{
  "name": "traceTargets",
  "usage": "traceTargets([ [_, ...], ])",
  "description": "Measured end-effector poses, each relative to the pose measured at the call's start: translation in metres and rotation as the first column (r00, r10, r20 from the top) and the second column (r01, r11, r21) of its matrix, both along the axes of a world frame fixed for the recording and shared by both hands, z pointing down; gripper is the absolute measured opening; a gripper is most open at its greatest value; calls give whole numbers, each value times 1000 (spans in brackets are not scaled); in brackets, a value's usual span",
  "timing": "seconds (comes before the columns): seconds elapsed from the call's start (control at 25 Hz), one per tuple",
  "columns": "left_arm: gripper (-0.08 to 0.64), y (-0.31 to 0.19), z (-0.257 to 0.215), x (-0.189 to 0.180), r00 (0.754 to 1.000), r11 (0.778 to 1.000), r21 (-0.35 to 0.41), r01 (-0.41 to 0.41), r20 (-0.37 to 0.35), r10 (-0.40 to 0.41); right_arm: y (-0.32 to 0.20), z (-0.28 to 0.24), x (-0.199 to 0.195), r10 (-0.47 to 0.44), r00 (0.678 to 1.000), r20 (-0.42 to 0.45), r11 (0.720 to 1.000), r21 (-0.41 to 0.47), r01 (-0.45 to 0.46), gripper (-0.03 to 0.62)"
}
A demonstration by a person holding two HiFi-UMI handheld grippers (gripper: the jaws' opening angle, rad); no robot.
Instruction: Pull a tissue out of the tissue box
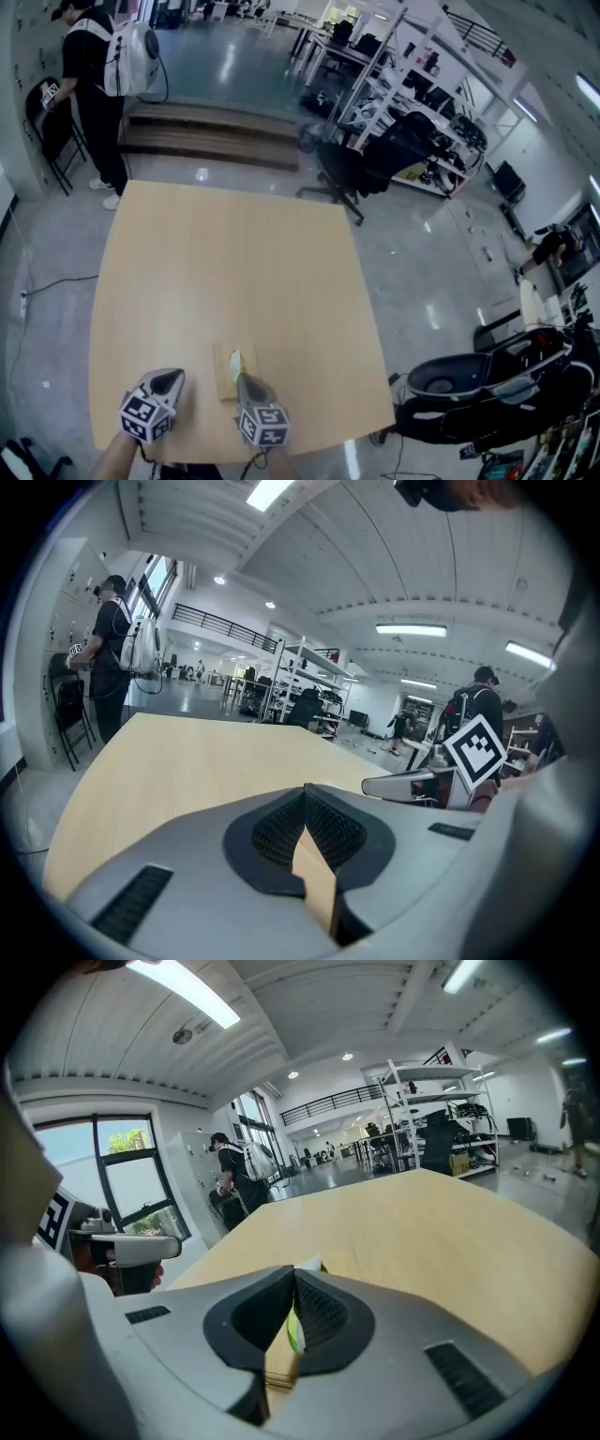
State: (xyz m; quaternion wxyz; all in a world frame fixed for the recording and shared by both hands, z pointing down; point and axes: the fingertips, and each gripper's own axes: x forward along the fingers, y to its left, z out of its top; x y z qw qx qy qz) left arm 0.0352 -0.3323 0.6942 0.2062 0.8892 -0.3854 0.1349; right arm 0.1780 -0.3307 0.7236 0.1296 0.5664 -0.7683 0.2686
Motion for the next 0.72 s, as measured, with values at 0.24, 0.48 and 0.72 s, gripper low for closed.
traceTargets([
  [0.24, 8, 1, -1, -2, 1000, 1000, 5, 2, -1, -2, -4, 7, -1, -11, 1000, 4, 999, -31, 11, 27],
  [0.48, 8, 0, -1, -5, 1000, 1000, -1, 0, -8, 0, -7, 17, -4, -14, 1000, -19, 997, -71, 12, 145],
  [0.72, 8, -2, 1, -6, 1000, 1000, 2, 5, -11, -5, -6, 29, -1, -13, 999, -42, 994, -112, 8, 146],
])
